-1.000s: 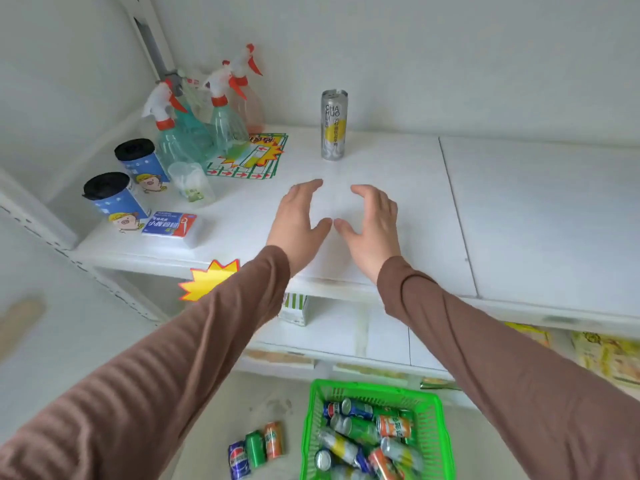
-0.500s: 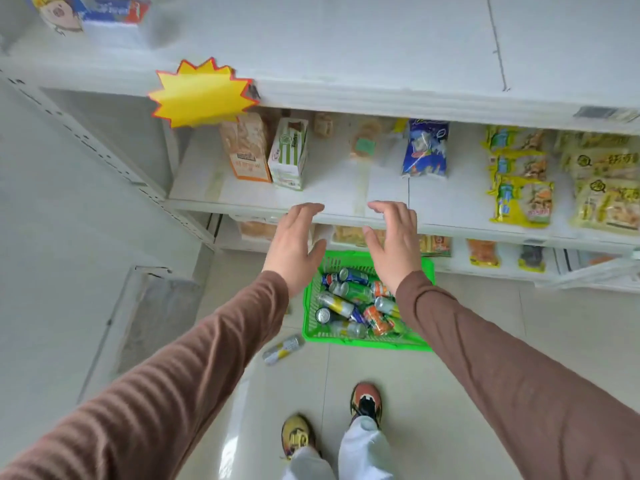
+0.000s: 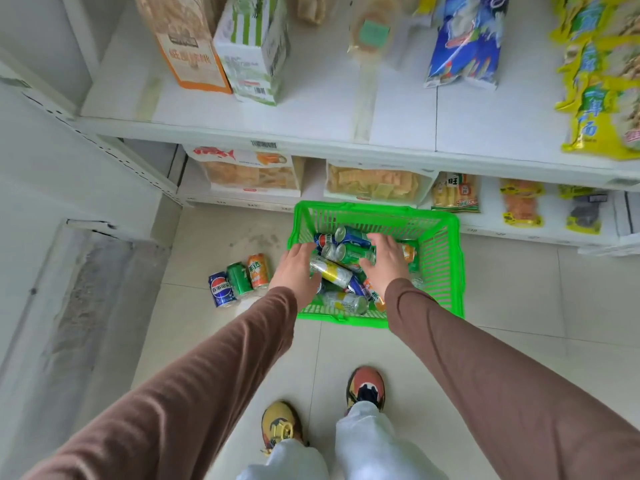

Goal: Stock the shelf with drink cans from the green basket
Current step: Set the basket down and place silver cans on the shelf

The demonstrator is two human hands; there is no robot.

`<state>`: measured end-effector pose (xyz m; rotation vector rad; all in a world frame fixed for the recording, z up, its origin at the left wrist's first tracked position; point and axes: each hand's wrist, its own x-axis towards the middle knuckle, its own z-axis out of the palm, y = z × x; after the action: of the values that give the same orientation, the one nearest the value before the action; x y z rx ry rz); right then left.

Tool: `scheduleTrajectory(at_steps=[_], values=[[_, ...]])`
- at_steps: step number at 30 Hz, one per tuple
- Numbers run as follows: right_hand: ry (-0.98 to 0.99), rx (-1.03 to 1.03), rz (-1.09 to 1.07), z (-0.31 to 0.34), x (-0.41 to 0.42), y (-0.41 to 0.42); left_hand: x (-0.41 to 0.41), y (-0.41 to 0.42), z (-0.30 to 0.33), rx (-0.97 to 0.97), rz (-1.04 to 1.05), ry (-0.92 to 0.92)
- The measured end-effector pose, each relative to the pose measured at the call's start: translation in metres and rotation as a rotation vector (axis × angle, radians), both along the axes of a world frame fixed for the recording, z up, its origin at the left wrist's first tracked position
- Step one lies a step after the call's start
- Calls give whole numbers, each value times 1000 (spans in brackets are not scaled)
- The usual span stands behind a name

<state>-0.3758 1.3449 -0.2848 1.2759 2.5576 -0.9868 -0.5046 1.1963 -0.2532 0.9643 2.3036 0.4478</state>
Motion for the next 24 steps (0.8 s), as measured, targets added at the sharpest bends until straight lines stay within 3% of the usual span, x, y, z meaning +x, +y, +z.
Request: scheduleTrajectory(at_steps=[6, 13, 24], values=[[-102, -47, 21, -109, -3, 17, 4, 24, -98, -91, -26, -45], [-208, 33, 115, -209, -14, 35, -3, 50, -185, -160, -57, -43], [-283, 244, 207, -273, -30, 43, -5, 64, -240, -176, -51, -62]])
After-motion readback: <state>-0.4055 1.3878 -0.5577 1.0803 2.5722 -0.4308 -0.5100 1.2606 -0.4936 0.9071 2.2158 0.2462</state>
